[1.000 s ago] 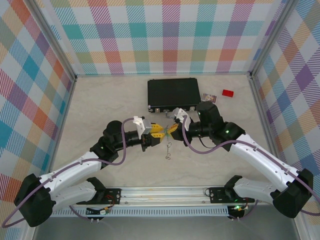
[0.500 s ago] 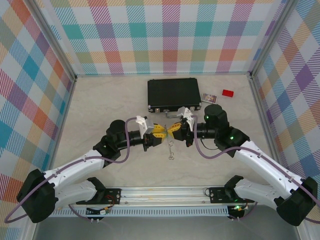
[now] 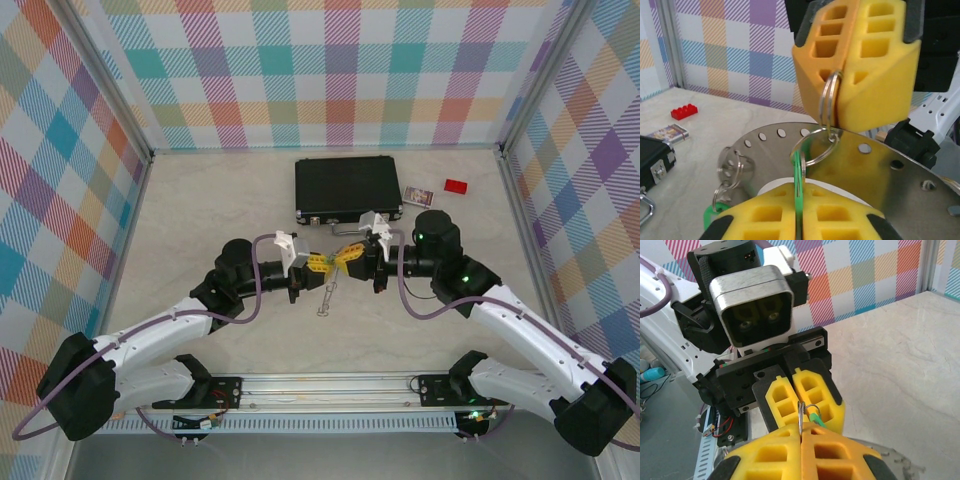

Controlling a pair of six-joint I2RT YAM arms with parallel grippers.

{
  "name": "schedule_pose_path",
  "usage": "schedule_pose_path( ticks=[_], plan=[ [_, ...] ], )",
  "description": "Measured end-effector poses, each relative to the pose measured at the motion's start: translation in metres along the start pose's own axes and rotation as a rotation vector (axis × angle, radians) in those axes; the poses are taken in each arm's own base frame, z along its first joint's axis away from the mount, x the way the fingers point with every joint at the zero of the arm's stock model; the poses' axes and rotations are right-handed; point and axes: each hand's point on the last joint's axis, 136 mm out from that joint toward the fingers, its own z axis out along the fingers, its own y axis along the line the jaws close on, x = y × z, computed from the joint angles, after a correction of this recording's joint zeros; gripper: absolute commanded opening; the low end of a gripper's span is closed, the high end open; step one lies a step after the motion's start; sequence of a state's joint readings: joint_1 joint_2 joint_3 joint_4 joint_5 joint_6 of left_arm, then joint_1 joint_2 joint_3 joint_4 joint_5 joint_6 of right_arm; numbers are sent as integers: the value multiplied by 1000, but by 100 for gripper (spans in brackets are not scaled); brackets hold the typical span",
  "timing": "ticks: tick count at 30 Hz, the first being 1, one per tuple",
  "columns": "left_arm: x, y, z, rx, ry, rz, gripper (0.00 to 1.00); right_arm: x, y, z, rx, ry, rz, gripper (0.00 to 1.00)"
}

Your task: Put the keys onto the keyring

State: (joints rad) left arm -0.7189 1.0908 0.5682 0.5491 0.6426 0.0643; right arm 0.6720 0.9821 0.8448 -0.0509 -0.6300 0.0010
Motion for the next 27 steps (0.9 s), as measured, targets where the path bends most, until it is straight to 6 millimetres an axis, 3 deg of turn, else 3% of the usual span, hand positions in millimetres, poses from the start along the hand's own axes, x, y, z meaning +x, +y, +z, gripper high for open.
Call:
schedule_pose_path(
  ticks=[2,19,23,24,27],
  plan=[
    [-1,-1,0,5,-5,1,0,-2,0,-1,2,-8,-2,0],
    [11,-13,7,99,40,-42,0,3,-1,-4,4,-22,8,0],
    [9,-13,7,93,37,-40,11,1,-2,-4,7,-31,1,0],
    [8,-12,6,85,36,-35,24,1,-2,-4,7,-32,2,0],
    [3,-10,3,63,19,-28,27,0,-2,-5,7,-41,0,0]
  ],
)
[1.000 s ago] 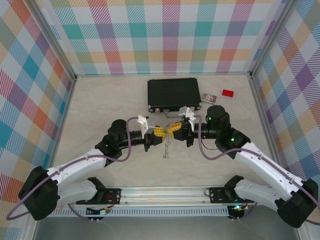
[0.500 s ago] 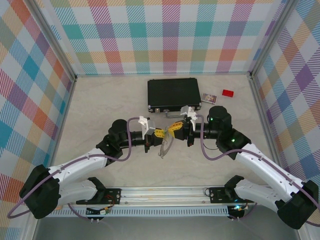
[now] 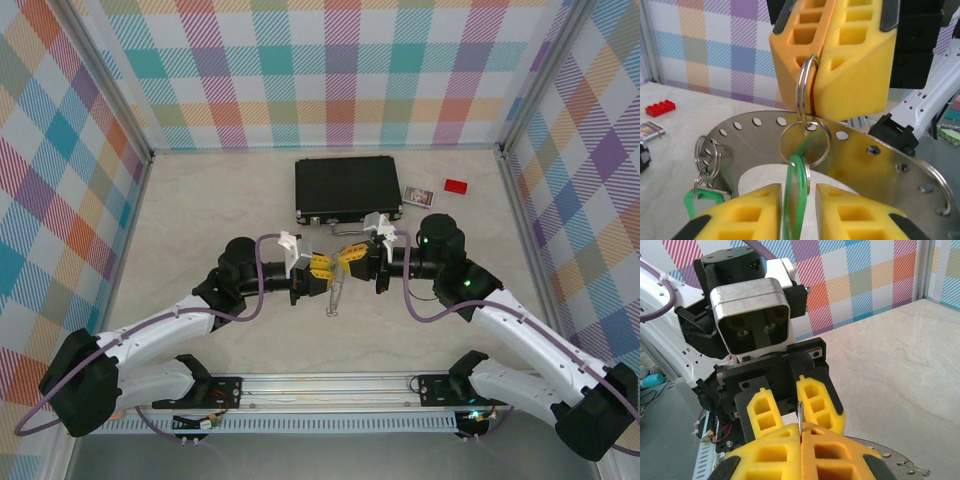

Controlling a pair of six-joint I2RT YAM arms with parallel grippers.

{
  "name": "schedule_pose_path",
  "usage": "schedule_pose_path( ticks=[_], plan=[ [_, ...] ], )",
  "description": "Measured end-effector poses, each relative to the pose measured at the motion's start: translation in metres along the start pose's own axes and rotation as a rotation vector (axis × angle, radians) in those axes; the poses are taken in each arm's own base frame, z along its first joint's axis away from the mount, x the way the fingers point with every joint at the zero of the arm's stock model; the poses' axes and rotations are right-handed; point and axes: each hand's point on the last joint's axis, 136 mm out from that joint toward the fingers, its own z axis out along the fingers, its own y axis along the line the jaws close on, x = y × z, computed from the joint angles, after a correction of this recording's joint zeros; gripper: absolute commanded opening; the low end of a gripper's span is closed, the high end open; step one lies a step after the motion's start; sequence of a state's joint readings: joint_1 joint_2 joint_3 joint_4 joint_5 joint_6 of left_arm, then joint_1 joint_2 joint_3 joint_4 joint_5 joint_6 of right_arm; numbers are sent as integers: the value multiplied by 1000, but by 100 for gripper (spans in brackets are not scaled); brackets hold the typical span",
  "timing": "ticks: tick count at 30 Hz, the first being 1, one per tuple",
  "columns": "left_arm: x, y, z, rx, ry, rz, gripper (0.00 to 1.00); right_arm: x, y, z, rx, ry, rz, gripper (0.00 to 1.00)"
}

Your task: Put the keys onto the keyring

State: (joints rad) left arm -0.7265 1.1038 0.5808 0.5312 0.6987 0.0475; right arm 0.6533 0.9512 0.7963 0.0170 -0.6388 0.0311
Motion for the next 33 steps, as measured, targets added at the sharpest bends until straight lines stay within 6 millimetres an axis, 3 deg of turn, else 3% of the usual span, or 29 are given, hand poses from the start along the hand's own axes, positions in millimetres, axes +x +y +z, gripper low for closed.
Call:
schedule_pose_path(
  ticks=[2,7,23,33],
  plan=[
    [-5,-2,-4,-10,-19,18,34,-3,2,-2,-3,-12,-6,0],
    [-17,-4,-8,-14,-62,42,34,-10,3,-4,-5,-38,-18,0],
    [-21,-7,0,10,-105,25,34,-21,5,-7,-37,-90,11,0],
    [-24,-5,1,-3,-117,37,0,-21,4,-8,-33,-91,20,0]
  ],
)
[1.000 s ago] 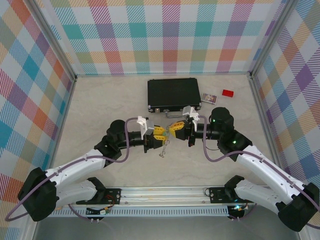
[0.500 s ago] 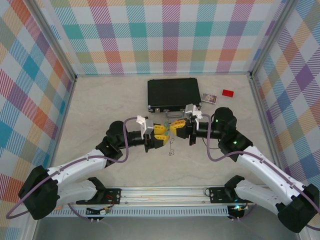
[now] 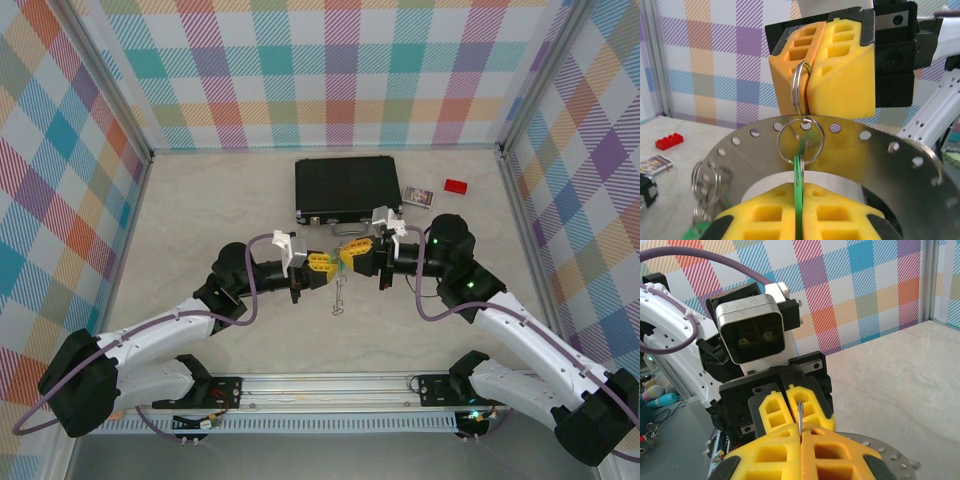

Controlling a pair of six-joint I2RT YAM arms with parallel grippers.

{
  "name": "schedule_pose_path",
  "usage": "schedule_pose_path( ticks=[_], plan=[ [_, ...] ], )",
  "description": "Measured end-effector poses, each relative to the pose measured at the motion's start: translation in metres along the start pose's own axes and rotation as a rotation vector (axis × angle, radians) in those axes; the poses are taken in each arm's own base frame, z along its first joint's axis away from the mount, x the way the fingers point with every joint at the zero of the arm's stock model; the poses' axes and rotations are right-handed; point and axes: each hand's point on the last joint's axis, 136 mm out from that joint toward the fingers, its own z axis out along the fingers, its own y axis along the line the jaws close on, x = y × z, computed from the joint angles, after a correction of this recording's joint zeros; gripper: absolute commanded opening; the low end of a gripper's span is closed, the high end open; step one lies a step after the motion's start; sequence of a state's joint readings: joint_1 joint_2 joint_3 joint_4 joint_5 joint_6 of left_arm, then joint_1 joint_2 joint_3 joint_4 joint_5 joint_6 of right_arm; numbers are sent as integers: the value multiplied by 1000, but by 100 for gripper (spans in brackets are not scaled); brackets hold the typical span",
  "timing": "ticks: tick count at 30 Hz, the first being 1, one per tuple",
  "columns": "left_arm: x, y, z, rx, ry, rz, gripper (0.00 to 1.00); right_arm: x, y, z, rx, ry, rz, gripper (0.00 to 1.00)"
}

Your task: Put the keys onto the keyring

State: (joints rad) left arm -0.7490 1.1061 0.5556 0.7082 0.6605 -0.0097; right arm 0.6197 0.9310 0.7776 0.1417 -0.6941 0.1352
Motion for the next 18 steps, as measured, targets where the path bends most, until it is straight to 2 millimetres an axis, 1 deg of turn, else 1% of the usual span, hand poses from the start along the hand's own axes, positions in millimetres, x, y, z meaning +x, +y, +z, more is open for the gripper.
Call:
schedule_pose_path(
  ticks=[6,11,18],
  plan=[
    [4,0,-2,-13,22,4,0,7,-2,-5,15,9,11,0],
    [0,-2,-7,-21,31,27,0,11,-1,-8,21,17,11,0],
    [-4,-2,-5,-18,47,37,0,13,1,-9,6,24,13,0]
  ],
)
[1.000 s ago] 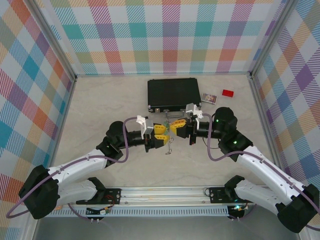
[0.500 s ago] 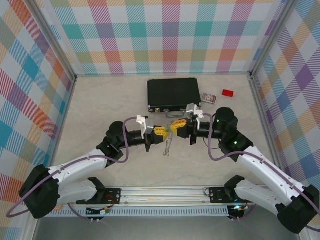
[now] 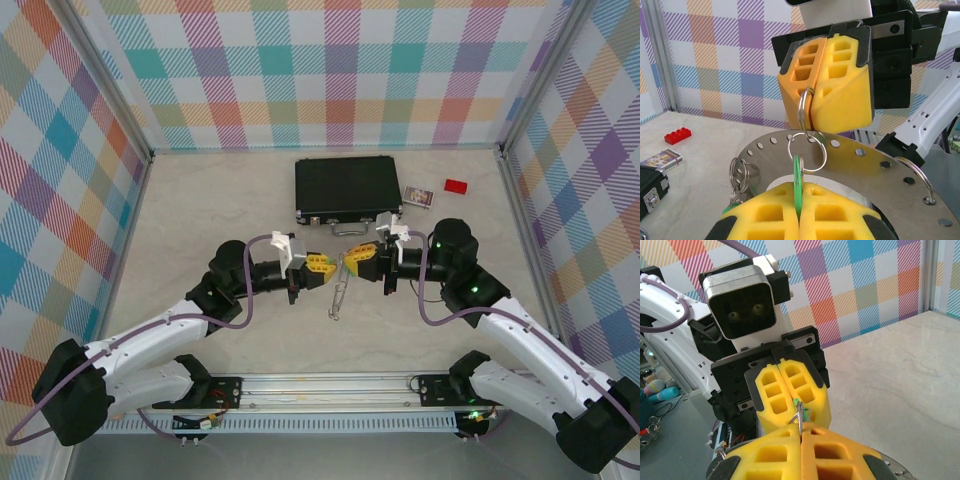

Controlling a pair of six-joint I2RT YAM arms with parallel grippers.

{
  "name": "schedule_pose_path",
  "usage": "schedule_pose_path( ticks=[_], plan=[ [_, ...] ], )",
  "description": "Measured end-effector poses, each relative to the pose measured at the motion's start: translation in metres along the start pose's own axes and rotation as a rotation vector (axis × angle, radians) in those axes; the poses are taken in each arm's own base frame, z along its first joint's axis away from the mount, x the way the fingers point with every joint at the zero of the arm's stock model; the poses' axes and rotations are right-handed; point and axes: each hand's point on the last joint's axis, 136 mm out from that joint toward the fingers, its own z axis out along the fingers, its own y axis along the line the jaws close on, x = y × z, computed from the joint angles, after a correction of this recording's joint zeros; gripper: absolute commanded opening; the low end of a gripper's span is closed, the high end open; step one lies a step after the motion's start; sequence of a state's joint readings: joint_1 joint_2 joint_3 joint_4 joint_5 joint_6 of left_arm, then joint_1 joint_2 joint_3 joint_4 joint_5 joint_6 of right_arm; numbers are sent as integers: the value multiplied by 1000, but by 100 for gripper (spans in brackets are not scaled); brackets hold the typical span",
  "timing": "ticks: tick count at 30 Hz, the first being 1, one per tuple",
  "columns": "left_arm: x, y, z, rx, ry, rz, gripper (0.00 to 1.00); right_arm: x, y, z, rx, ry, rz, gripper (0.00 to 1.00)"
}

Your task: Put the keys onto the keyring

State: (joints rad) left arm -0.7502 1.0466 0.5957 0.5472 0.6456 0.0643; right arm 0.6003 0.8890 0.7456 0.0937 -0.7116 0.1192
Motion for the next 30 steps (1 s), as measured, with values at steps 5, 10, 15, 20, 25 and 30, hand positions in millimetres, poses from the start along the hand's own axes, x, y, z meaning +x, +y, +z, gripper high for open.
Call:
schedule_pose_path(
  ticks=[5,10,15,20,25,30],
  plan=[
    [-2,1,1,1,4,1,0,2,1,1,-16,9,7,0],
    [0,1,1,0,15,-3,0,6,1,2,-21,20,14,0],
    [1,1,2,-1,25,-7,0,8,2,3,-28,27,17,0],
    [0,1,2,-2,32,-12,0,15,0,3,-27,52,27,0],
    [-4,2,2,-6,31,-4,0,20,-1,3,-25,71,34,0],
    [-7,3,2,-13,33,9,0,24,-2,4,-24,86,35,0]
  ],
)
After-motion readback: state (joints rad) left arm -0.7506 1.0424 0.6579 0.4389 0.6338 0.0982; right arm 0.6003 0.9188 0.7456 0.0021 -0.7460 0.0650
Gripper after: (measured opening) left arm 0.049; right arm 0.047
